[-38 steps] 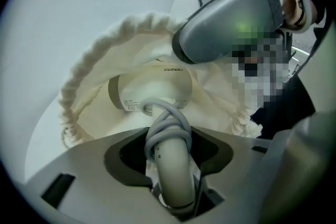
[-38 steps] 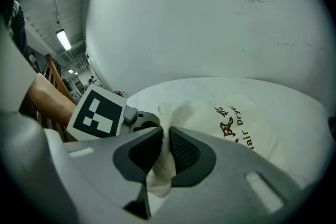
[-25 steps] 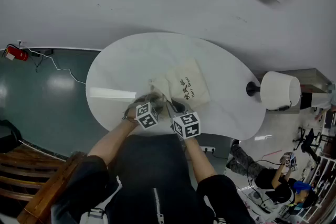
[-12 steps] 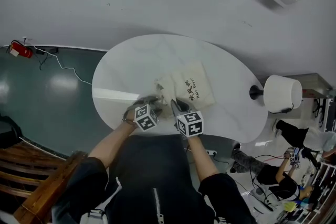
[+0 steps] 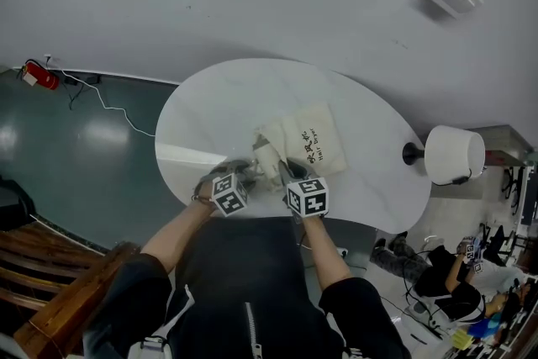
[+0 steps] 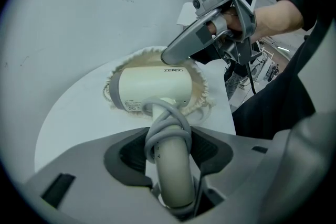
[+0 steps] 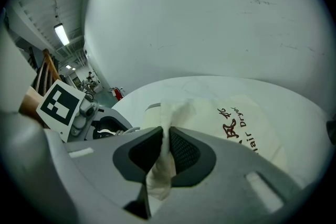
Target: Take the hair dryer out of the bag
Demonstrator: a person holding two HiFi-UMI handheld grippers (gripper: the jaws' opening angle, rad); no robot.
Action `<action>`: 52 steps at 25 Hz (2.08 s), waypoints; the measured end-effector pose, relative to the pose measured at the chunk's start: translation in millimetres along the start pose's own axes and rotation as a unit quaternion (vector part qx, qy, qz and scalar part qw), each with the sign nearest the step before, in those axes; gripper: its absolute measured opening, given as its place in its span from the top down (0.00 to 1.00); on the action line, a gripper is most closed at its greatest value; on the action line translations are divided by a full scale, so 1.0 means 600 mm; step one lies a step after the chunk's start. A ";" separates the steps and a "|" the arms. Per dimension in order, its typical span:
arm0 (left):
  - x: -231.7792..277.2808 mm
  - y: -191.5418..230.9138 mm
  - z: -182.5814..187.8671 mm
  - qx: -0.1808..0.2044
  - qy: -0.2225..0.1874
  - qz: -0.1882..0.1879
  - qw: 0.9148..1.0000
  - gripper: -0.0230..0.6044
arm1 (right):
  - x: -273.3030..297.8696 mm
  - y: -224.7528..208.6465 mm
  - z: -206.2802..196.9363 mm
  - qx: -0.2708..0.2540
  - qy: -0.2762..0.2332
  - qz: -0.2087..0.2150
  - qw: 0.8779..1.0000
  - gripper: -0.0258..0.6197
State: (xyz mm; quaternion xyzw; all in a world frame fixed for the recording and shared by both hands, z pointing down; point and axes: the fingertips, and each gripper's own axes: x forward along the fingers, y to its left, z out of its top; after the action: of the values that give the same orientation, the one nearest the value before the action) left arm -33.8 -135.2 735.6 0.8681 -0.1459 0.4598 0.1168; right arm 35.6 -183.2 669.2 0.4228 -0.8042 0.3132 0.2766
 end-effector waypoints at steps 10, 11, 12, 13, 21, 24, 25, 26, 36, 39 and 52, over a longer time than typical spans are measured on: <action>-0.024 -0.018 -0.026 -0.018 -0.003 0.013 1.000 0.61 | 0.004 0.004 -0.013 0.010 0.001 -0.001 1.000 0.90; -0.026 -0.020 -0.029 -0.020 -0.002 0.014 1.000 0.61 | 0.005 0.003 -0.013 0.012 0.001 -0.002 1.000 0.90; -0.028 -0.021 -0.033 -0.021 -0.002 0.015 1.000 0.61 | 0.005 0.002 -0.014 0.013 0.001 -0.003 1.000 0.90; -0.030 -0.023 -0.036 -0.023 -0.003 0.017 1.000 0.61 | 0.007 0.001 -0.015 0.013 0.002 -0.003 1.000 0.90; -0.060 -0.026 -0.077 -0.044 -0.002 0.036 0.998 0.61 | 0.025 0.013 -0.034 0.011 0.024 0.007 1.000 0.83; -0.073 -0.019 -0.092 -0.066 -0.005 0.047 0.997 0.61 | 0.032 0.017 -0.040 0.012 0.026 0.010 1.000 0.78; -0.078 -0.015 -0.097 -0.073 -0.007 0.051 0.996 0.61 | 0.033 0.020 -0.040 0.011 0.026 0.010 1.000 0.78; -0.083 -0.011 -0.101 -0.079 -0.008 0.055 0.995 0.61 | 0.034 0.022 -0.040 0.010 0.024 0.010 1.000 0.78; -0.132 0.027 -0.098 -0.129 -0.044 0.095 0.986 0.61 | 0.026 0.028 -0.029 -0.004 0.003 -0.022 1.000 0.85; -0.149 0.033 -0.084 -0.136 -0.059 0.104 0.983 0.61 | 0.016 0.030 -0.024 -0.004 -0.007 -0.023 1.000 0.87; -0.238 0.065 0.007 -0.116 -0.125 0.157 0.973 0.61 | -0.037 0.071 0.044 -0.014 -0.088 -0.003 0.996 0.90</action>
State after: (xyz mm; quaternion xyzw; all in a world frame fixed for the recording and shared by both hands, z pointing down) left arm -120.9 -152.3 617.0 0.8655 -0.3462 0.3402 0.1239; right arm 5.2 -172.2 624.5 0.4470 -0.8287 0.2623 0.2113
